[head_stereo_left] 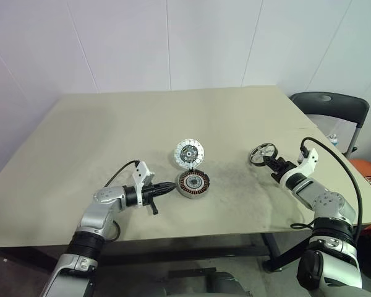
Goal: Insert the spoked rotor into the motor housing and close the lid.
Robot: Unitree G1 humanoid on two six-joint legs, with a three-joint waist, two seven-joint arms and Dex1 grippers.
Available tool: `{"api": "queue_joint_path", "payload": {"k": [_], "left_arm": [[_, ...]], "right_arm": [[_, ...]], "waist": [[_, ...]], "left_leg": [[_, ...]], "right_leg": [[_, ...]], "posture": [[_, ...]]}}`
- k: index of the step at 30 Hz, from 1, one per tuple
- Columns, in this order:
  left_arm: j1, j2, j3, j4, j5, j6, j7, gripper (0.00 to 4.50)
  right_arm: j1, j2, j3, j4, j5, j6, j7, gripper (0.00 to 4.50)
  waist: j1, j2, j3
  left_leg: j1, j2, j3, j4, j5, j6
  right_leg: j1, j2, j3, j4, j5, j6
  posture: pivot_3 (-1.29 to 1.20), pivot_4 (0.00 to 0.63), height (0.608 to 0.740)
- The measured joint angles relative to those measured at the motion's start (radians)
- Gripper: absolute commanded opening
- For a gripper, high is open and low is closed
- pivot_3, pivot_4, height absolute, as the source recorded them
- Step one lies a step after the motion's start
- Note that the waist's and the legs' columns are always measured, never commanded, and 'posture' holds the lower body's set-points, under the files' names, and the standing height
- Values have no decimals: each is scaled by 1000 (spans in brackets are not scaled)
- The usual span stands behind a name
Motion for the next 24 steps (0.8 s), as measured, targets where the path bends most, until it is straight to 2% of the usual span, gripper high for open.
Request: {"api": "queue_joint_path", "payload": {"k": [7, 14, 24], "left_arm": [[0, 1, 2, 0, -3, 0, 5, 0], [4, 7, 9, 0, -6, 0, 10, 0], [16, 57, 48, 8, -8, -5, 13, 0]], "right_arm": [[17, -4, 25, -32, 44, 93, 95, 397], [47, -13, 2, -238, 268, 289, 234, 397], [110, 71, 42, -401, 473, 501, 141, 397]], "waist": [[-14, 1, 1], [-14, 3, 2], [-17, 4, 3]], "left_leg": [[0, 0, 0, 0, 0, 0], [0, 0, -1, 0, 0, 0], [0, 1, -1, 0, 0, 0]], "right_leg": [[-1, 0, 0, 0, 0, 0], [-2, 0, 0, 0, 0, 0], [-2, 0, 0, 1, 0, 1]], "posture": [[0, 0, 740], [0, 0, 740], [0, 0, 740]]}}
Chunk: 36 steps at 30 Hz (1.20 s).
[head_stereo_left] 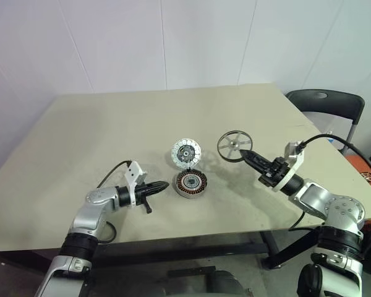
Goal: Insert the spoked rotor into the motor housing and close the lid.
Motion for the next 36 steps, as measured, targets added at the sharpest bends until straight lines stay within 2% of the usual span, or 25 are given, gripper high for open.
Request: {"api": "queue_joint_path", "payload": {"k": [4, 11, 16, 36], "left_arm": [[11, 16, 12, 0, 2, -11, 2, 0], [24, 19, 10, 0, 7, -25, 5, 0], [34, 23, 8, 2, 26, -37, 5, 0], [34, 23, -7, 2, 34, -38, 6, 0]], "right_arm": [[-8, 58, 71, -21, 19, 39, -59, 397], [-36, 62, 214, -29, -21, 72, -89, 397], [-24, 63, 270, -17, -70, 63, -86, 397], [-12, 95, 294, 48, -174, -3, -54, 397]], "waist": [[2, 0, 0], [1, 0, 0], [4, 0, 0], [3, -1, 0]], "left_leg": [[1, 0, 0, 0, 0, 0], [-11, -1, 0, 0, 1, -2], [-13, -1, -1, 0, 3, -5], [-12, -1, -1, 1, 1, -1]], "right_leg": [[-2, -1, 0, 0, 0, 0], [-16, -2, 0, 1, 0, 0], [-16, -2, -1, 0, 0, 0], [-16, -2, -1, 0, 1, 0]], "posture": [[0, 0, 740], [0, 0, 740], [0, 0, 740], [0, 0, 740]]}}
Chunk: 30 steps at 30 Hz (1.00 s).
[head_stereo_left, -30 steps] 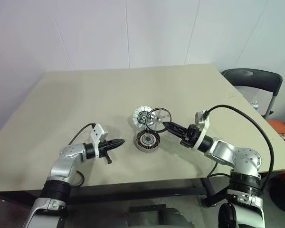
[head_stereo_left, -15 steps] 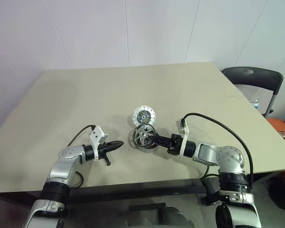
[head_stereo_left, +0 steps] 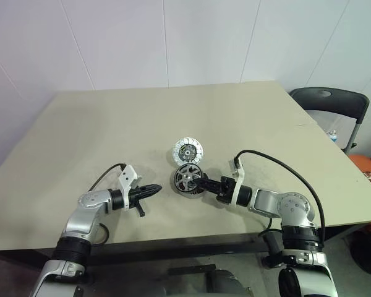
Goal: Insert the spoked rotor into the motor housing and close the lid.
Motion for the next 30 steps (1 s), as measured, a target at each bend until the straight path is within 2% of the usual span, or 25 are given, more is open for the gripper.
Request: {"api": "queue_joint_path", "payload": {"k": [5, 14, 30], "left_arm": [[0, 0, -1, 0, 2, 0, 0, 0], [0, -1, -4, -1, 15, 1, 0, 0], [0, -1, -5, 0, 35, 1, 0, 0]], "right_arm": [[-1, 0, -6, 20, -4, -3, 10, 397], [-29, -1, -105, 45, 64, 19, 8, 397], [-11, -4, -110, 54, 42, 26, 5, 397]], "waist": [[1, 0, 0], [0, 0, 0], [-1, 0, 0]], "left_leg": [[0, 0, 0, 0, 0, 0], [0, 0, 0, 0, 0, 0], [0, 0, 0, 0, 0, 0]], "right_leg": [[0, 0, 0, 0, 0, 0], [0, 0, 0, 1, 0, 0], [0, 0, 0, 1, 0, 0]], "posture": [[0, 0, 740], [0, 0, 740], [0, 0, 740]]}}
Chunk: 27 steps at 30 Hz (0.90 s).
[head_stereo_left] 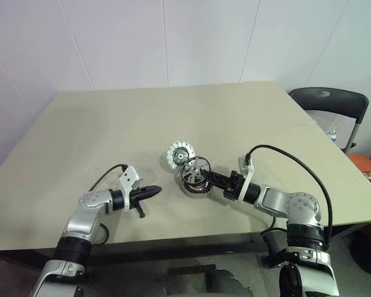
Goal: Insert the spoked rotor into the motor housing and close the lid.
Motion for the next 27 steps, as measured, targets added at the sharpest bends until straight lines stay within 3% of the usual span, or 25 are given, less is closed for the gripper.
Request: {"api": "queue_joint_path", "payload": {"k": [27], "left_arm": [[0, -1, -21, 6, 3, -1, 4, 0]], "right_arm": [[24, 13, -43, 35, -22, 32, 16, 397]], "waist": [[0, 0, -1]], "left_leg": [[1, 0, 0, 0, 0, 0]], "right_leg": [[0, 0, 0, 1, 0, 0]], "posture": [[0, 0, 740]]}}
